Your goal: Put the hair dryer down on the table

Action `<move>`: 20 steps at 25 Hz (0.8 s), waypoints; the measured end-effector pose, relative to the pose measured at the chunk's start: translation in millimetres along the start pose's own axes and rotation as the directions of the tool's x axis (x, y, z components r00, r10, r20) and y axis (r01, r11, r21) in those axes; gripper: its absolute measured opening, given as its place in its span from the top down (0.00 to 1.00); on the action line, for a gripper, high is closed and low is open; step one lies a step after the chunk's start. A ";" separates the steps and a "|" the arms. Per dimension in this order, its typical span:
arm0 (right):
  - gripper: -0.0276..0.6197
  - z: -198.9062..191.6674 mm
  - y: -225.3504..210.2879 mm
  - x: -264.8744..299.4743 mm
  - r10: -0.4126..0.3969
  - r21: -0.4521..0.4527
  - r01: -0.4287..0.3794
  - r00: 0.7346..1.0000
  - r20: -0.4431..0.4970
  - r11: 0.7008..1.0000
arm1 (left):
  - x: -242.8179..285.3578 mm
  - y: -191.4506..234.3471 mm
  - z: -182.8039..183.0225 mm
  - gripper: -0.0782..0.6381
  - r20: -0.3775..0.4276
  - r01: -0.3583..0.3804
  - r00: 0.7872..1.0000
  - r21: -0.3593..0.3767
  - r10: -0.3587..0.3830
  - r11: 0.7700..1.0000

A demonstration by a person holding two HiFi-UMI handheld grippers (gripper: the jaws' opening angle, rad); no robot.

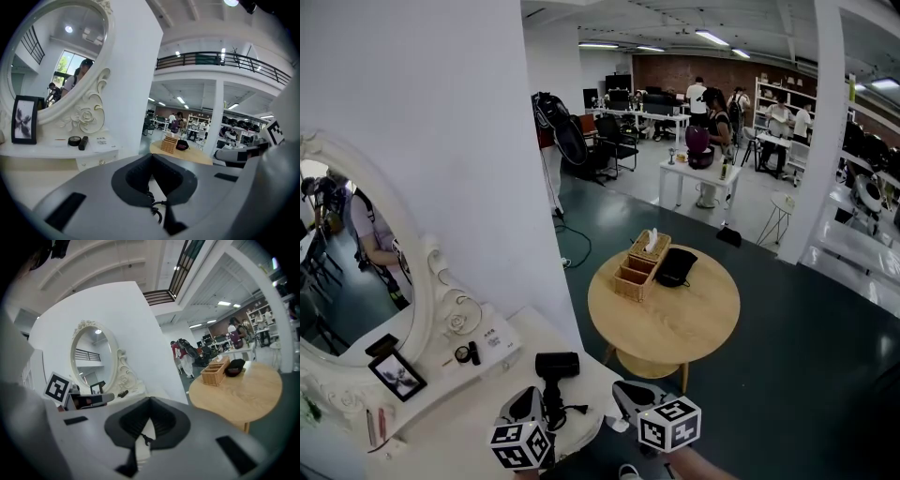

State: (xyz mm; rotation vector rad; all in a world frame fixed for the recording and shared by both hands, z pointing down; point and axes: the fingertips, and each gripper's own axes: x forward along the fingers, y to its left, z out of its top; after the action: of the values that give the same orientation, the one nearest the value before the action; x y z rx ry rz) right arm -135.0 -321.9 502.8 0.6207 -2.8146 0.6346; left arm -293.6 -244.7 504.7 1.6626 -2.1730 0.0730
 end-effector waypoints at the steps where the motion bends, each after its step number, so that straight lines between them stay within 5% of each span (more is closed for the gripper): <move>1: 0.95 0.5 -1.0 -0.7 -0.005 -0.002 0.005 1.000 0.003 1.000 | -0.2 -0.9 -0.3 0.89 0.001 0.001 1.000 0.002 -0.001 1.000; 20: 0.95 -1.7 -0.5 -6.3 0.003 -0.027 -0.003 1.000 -0.012 1.000 | -5.3 -4.9 -3.6 0.89 0.018 -0.003 1.000 -0.027 0.004 1.000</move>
State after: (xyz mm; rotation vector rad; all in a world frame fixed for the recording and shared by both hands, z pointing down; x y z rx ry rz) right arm -129.0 -319.4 502.8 0.6060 -2.8085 0.5983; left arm -286.9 -240.3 505.2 1.6507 -2.1809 0.0292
